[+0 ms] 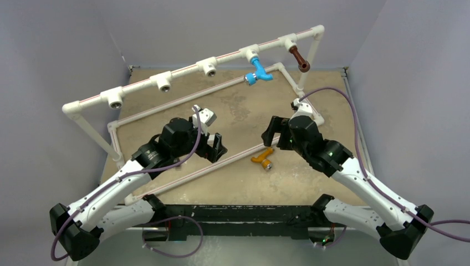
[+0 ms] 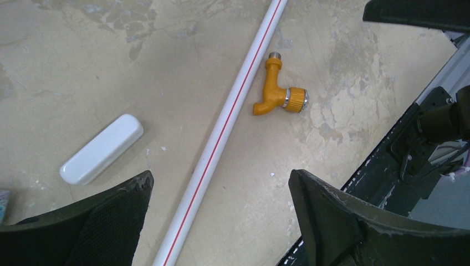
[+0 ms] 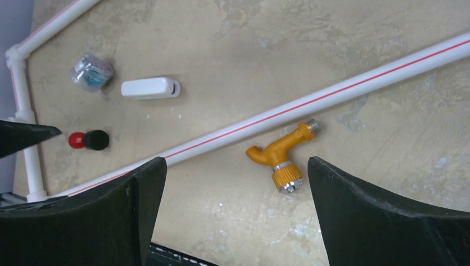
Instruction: Install the water faucets
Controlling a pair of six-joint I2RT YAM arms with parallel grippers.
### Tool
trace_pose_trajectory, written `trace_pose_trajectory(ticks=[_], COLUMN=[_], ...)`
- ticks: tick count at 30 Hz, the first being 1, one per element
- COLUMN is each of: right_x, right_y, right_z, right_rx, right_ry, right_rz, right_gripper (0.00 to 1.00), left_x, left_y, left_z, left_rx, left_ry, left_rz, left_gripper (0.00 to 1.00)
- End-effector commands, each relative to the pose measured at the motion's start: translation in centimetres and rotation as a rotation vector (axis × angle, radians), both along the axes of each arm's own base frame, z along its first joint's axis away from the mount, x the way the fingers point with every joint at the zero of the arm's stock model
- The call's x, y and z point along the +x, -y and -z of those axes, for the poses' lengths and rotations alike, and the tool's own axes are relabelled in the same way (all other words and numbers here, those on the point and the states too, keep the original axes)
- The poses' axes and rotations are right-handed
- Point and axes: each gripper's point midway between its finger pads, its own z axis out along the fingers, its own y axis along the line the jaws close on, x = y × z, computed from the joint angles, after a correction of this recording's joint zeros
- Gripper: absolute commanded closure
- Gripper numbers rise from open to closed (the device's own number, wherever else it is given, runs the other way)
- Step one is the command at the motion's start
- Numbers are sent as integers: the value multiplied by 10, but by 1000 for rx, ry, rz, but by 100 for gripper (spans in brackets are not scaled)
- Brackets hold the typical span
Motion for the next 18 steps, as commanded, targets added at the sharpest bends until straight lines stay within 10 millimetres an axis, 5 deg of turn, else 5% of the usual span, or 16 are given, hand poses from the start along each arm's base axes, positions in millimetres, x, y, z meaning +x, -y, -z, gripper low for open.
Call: trace_pose_trajectory(ticks=[1, 18], right_x=[-12, -32], right_y=[1, -11], right_z=[7, 87], right_rx=[-21, -159], right_ry=[-67, -292], right_rz=[-16, -160], right_gripper=[1, 11], left_x=[12, 13], left_y=[0, -2], left_z=[-37, -48], left_rx=[-48, -55], left_ry=[125, 157], left_rz=[-26, -33], left_gripper=[8, 9])
